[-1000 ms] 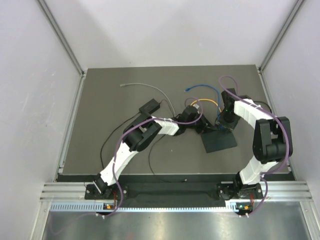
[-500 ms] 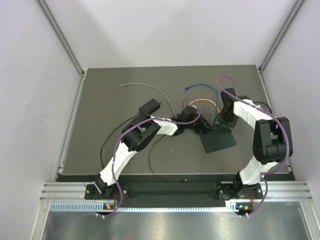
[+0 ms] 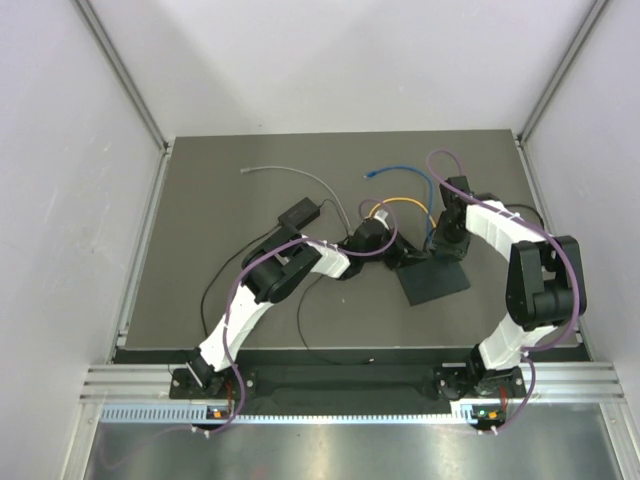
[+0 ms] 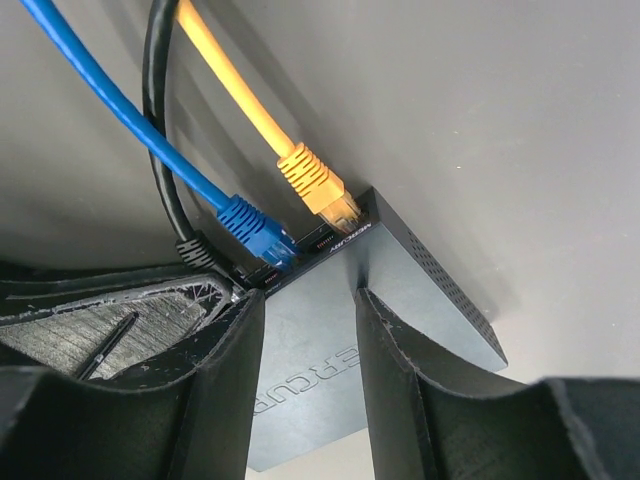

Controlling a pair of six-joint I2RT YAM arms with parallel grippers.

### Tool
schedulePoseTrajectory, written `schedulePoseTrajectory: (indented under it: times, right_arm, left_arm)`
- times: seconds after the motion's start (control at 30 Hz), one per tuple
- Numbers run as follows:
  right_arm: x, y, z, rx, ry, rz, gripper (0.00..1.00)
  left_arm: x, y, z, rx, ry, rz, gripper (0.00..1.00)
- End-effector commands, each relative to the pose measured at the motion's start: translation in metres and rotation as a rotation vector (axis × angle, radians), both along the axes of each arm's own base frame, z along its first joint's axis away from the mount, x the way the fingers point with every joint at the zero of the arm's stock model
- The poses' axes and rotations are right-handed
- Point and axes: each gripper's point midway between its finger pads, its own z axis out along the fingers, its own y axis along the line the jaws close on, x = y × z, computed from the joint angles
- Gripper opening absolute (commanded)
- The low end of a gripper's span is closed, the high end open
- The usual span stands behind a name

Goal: Pull the plug from the switch port

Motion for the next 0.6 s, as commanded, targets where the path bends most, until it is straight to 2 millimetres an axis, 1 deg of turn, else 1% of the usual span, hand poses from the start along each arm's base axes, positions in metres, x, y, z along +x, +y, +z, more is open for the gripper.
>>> schedulePoseTrajectory:
  times: [0.0, 0.1, 0.17, 0.23, 0.27, 0.3, 0.33, 0.37, 0.4, 0.43, 0.47, 0.5, 0.53, 0.57]
  right_arm:
    - [-0.036, -0.006, -0.038, -0.032, 0.166, 0.042, 0.42]
    - [-0.032, -0.005, -0.037, -0.030, 0.163, 0.048, 0.42]
    - [-0.032, -0.003, -0.038, -0.020, 0.170, 0.049, 0.42]
    - [-0.032, -0.001, -0.040, -0.009, 0.174, 0.047, 0.42]
    - [-0.032, 0.000, -0.042, -0.005, 0.178, 0.048, 0.42]
    - [-0.033, 0.001, -0.043, -0.001, 0.183, 0.047, 0.42]
    - [-0.034, 0.002, -0.043, 0.006, 0.186, 0.049, 0.42]
    - [-0.033, 0.002, -0.044, 0.007, 0.188, 0.049, 0.42]
    - [-0.033, 0.002, -0.044, 0.007, 0.188, 0.049, 0.42]
    - [-0.034, 0.003, -0.043, 0.009, 0.193, 0.051, 0.42]
    - [-0.029, 0.004, -0.040, 0.012, 0.178, 0.054, 0.42]
    - [-0.027, 0.005, -0.037, 0.018, 0.174, 0.054, 0.42]
    - [-0.026, 0.006, -0.034, 0.024, 0.176, 0.053, 0.42]
    - [-0.019, 0.008, -0.026, 0.031, 0.157, 0.050, 0.42]
  left_arm:
    - [0.056, 0.021, 0.032, -0.072, -0.206, 0.118, 0.00]
    - [0.057, 0.028, 0.030, -0.065, -0.215, 0.142, 0.00]
    - [0.063, 0.033, 0.030, -0.081, -0.200, 0.165, 0.00]
    - [0.069, 0.038, 0.034, -0.139, -0.139, 0.224, 0.00]
    - [0.072, 0.040, 0.031, -0.179, -0.108, 0.247, 0.00]
    - [0.076, 0.042, 0.036, -0.240, -0.039, 0.292, 0.00]
    - [0.077, 0.043, 0.040, -0.267, -0.028, 0.304, 0.00]
    - [0.078, 0.043, 0.039, -0.254, -0.002, 0.309, 0.00]
    - [0.080, 0.039, 0.043, -0.243, -0.004, 0.289, 0.00]
    - [0.080, 0.040, 0.031, -0.176, 0.027, 0.286, 0.00]
    - [0.083, 0.038, 0.048, -0.136, -0.053, 0.264, 0.00]
    - [0.084, 0.036, 0.047, -0.058, -0.089, 0.239, 0.00]
    - [0.084, 0.032, 0.052, 0.062, -0.097, 0.208, 0.00]
    - [0.082, 0.033, 0.047, 0.138, -0.157, 0.179, 0.00]
